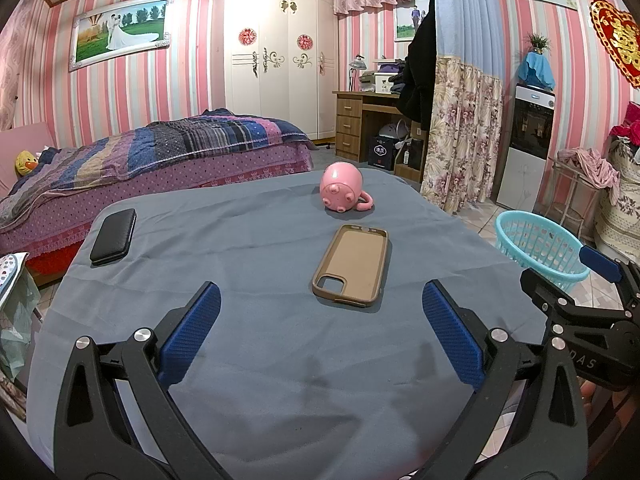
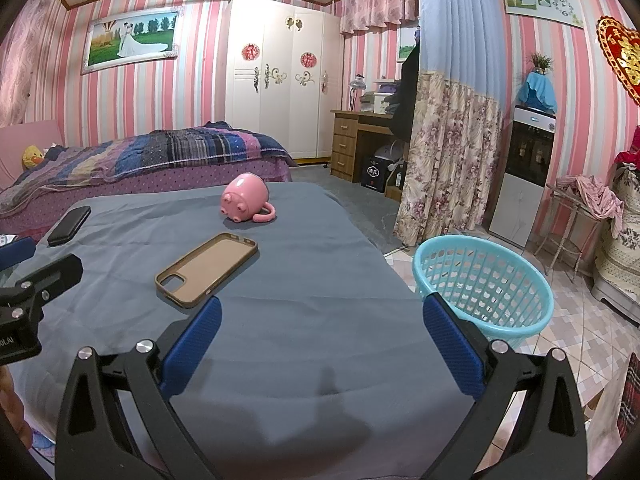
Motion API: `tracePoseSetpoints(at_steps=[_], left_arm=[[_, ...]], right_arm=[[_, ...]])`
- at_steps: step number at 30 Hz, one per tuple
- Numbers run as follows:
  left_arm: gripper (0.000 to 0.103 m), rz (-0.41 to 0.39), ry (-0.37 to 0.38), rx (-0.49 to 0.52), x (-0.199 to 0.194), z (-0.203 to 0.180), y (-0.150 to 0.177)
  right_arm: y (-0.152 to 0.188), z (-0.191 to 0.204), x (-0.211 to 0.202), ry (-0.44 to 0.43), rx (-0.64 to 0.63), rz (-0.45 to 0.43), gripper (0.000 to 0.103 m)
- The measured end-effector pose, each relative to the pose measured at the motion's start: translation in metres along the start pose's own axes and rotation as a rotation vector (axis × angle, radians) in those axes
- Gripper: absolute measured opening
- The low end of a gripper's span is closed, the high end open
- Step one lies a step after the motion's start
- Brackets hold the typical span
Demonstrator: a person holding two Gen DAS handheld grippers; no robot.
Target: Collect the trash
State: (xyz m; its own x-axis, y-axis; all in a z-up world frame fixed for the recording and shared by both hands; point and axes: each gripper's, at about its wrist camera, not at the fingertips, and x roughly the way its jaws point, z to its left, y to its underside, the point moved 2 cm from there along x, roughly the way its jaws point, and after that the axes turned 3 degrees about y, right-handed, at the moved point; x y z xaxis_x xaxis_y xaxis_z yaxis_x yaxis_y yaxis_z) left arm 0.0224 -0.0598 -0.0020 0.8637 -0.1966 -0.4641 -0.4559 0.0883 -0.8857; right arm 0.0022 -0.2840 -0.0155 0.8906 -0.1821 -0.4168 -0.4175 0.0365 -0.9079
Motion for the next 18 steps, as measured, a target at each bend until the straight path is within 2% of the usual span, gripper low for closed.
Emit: tracePoseSetpoints(at_steps=[18], left_arm=[[0.098,-0.016,0.002,0.012,-0.0046,0.001,-0.0022]], right_arm=[[0.0001,-0.0003,0.0002,0.001,-0.001,0.0,0.099]])
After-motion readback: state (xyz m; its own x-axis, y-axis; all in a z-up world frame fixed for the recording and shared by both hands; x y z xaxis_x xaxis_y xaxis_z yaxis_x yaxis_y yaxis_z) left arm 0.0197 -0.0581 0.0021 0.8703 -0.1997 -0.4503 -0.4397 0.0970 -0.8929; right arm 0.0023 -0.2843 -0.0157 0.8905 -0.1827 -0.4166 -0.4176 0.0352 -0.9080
